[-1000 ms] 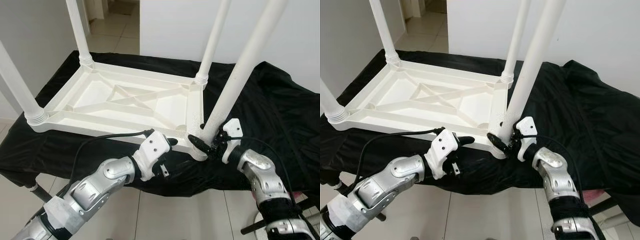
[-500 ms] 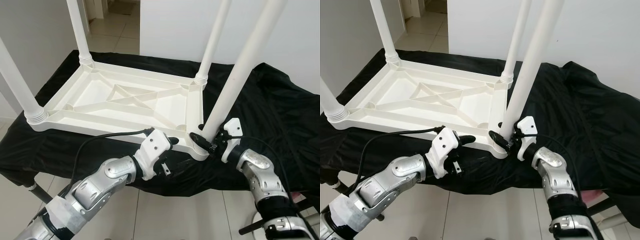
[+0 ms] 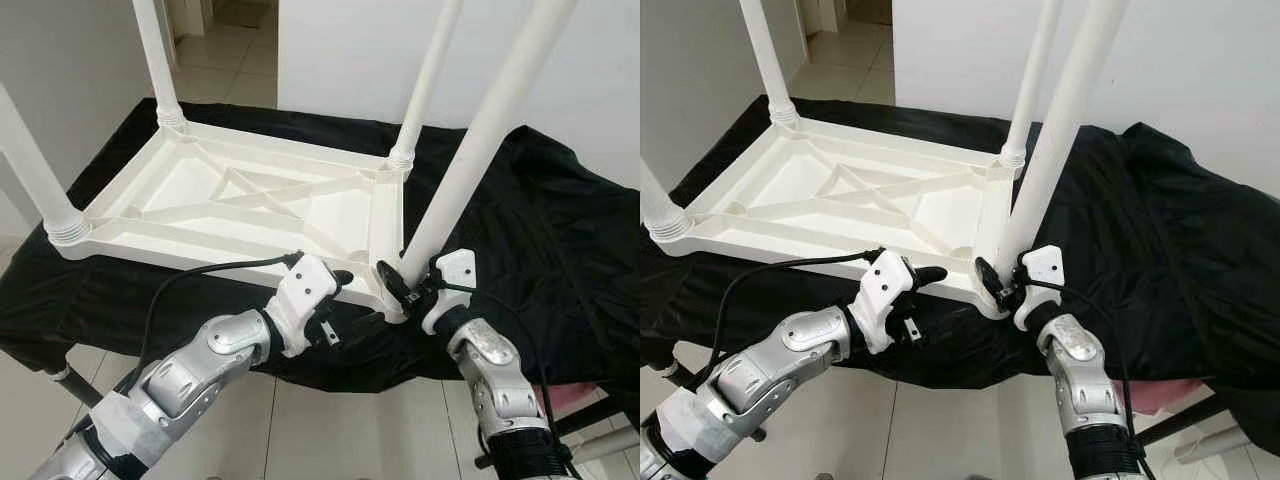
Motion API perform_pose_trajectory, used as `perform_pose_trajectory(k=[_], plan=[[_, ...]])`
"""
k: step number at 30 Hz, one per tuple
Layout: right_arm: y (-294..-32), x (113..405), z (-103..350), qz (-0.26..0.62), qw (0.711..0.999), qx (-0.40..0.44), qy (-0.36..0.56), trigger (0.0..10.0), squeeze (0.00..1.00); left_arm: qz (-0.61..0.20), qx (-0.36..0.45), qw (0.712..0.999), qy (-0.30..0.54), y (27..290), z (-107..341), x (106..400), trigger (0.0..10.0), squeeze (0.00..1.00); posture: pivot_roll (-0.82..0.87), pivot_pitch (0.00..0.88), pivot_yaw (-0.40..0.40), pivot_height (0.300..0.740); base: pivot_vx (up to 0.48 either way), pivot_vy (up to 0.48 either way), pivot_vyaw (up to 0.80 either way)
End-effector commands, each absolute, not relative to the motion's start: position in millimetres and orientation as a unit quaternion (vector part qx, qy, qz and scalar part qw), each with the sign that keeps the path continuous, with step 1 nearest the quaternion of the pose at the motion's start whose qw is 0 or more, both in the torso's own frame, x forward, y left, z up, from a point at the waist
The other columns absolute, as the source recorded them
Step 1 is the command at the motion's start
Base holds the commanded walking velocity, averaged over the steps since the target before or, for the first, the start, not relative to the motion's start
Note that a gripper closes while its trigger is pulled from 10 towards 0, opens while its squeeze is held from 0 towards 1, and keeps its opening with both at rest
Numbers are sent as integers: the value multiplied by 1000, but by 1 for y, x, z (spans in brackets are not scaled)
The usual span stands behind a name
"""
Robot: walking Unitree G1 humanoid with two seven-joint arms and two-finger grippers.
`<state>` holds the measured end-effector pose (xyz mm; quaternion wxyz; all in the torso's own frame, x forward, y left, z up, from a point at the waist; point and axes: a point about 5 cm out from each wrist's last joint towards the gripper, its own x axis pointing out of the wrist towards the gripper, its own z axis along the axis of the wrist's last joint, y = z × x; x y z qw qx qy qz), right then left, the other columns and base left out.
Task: Building children table
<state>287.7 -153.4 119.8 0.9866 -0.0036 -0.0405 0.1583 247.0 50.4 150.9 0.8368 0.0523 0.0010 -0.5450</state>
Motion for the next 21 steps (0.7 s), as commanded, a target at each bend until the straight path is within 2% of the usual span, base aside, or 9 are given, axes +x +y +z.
perform_pose_trajectory(k=[1, 2, 4, 7, 12, 21], plan=[[-158, 286, 117, 83, 996, -5, -23, 10000, 0, -630, 51, 775, 9, 48, 150, 237, 10000, 0, -45, 0, -67, 740, 0, 0, 0], [-158, 286, 117, 83, 996, -5, -23, 10000, 0, -630, 51, 775, 9, 48, 150, 237, 10000, 0, -45, 0, -67, 740, 0, 0, 0], [-147, 281, 110, 3, 1000, 31, -1, 10000, 0, -628, 51, 776, 10, 50, 151, 239, 10000, 0, -37, 0, -65, 740, 0, 0, 0], [-136, 279, 109, -23, 998, 50, 7, 10000, 0, -627, 50, 777, 10, 50, 152, 239, 10000, 0, -38, 0, -62, 740, 0, 0, 0], [-123, 277, 115, 1, 999, 54, -7, 10000, 0, -629, 51, 776, 12, 51, 152, 238, 10000, 0, -37, 0, -60, 740, 0, 0, 0], [-128, 276, 119, -8, 999, 53, -12, 10000, 0, -630, 54, 775, 14, 51, 152, 239, 10000, 0, -39, 0, -57, 740, 0, 0, 0]])
